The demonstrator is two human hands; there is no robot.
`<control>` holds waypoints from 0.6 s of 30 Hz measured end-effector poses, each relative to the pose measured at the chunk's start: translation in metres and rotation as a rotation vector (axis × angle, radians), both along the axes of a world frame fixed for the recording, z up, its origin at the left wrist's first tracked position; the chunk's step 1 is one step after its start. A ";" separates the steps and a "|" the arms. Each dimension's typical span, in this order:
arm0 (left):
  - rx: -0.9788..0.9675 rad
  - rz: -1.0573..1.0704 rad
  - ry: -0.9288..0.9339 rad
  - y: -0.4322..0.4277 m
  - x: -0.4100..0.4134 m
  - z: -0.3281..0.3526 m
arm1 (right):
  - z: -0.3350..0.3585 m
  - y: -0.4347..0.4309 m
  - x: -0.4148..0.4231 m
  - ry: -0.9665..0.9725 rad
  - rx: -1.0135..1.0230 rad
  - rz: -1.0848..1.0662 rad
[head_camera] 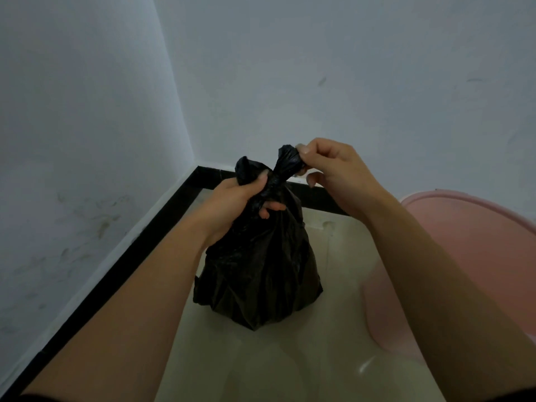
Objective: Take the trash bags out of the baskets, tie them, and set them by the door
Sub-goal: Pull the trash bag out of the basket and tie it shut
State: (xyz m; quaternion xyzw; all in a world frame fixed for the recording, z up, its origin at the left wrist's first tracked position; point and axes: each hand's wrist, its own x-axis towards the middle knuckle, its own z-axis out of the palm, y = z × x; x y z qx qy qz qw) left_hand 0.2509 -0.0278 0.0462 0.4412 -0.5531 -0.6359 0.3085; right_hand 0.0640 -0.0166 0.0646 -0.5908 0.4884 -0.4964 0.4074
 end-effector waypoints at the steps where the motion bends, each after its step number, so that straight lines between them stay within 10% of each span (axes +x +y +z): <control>1: 0.055 -0.001 0.069 -0.002 0.002 -0.001 | 0.002 0.001 -0.004 -0.066 0.019 0.078; 7: 0.031 0.032 0.063 -0.009 0.010 -0.003 | 0.001 0.009 -0.018 -0.010 0.335 0.504; 18: -0.281 -0.048 -0.317 -0.006 0.017 0.018 | -0.047 -0.009 0.013 0.324 0.299 0.261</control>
